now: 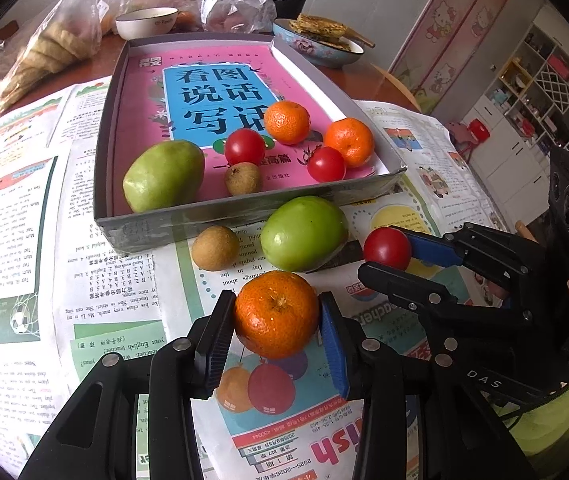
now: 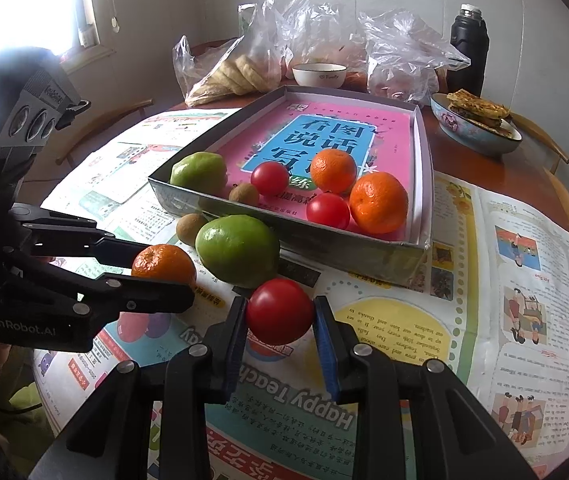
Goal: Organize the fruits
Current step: 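Lift the mandarin and tomato with both tools and carry them over the tray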
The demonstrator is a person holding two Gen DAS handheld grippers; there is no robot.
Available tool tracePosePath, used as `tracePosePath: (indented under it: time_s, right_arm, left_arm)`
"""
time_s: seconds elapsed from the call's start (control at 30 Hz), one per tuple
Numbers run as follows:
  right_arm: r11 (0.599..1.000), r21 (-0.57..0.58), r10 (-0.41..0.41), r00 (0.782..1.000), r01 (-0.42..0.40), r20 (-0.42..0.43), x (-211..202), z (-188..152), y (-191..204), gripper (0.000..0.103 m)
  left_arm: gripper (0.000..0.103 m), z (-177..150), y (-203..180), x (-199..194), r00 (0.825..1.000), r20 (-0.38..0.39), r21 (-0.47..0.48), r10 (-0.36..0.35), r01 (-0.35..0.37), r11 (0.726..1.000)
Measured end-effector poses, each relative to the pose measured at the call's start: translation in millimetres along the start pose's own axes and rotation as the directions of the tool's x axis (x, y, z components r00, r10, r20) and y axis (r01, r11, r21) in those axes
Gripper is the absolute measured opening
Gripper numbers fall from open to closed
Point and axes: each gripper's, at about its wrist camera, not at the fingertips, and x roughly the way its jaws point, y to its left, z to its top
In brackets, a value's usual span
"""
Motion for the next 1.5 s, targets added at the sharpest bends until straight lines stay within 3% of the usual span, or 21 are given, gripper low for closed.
tracePosePath:
  time_s: [0.6,1.5]
  right_arm:
    - [1.000,0.008,-0.002,0.999,0.002,0.037,-14,3,0,0.033]
    - [1.000,0.018,-0.018,0.997,0.016,0.078,-11,34,-1,0.033]
  left_arm:
    - [0.043,3,7,-34,0.996,0.089,-0.016,0.029,-0.028,0.999]
    - [0.043,39,19,-43,0.985,0.168,-0.008,0.038,-0.038,0.999]
